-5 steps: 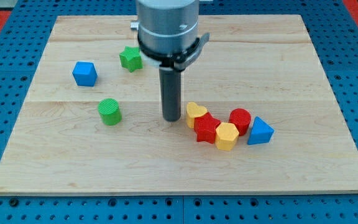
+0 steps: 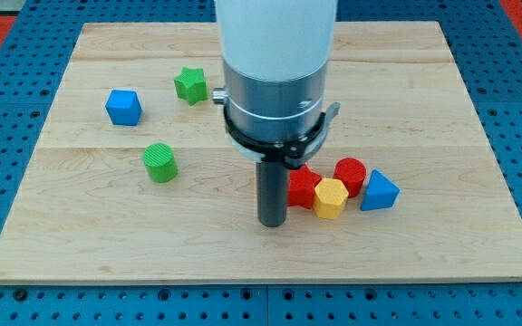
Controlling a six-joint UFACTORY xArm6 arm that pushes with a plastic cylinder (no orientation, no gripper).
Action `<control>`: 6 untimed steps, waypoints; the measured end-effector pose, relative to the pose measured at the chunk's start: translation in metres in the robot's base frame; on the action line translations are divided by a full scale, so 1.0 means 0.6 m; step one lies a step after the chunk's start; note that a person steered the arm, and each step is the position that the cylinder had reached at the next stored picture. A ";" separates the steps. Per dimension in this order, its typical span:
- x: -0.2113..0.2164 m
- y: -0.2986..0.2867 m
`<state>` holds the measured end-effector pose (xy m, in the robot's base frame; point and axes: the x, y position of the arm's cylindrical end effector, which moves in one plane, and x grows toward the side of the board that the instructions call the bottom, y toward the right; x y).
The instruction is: Move the red star towards the top right
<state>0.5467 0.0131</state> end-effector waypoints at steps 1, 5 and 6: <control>-0.005 0.023; -0.249 0.080; -0.322 0.080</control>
<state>0.3535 0.0611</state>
